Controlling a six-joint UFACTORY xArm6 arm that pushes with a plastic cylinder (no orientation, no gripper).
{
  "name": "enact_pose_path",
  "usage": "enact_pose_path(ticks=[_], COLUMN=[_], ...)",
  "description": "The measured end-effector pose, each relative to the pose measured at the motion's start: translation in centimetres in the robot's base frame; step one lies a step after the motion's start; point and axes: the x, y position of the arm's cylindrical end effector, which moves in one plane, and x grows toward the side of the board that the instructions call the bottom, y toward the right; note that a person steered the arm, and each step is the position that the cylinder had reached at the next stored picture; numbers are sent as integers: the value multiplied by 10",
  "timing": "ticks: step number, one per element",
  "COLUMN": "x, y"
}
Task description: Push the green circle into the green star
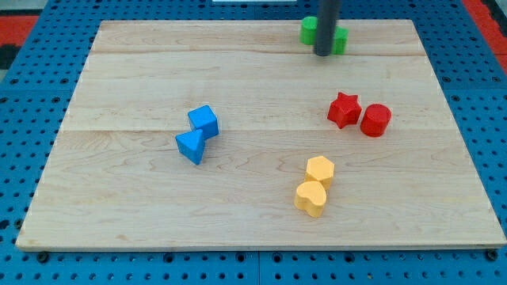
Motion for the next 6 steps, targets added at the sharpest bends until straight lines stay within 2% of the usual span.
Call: enact_pose_path(ticks=[1, 2, 4, 5, 6], x=[8, -17, -73, -66, -37], y=[-39, -93, -90, -28, -55])
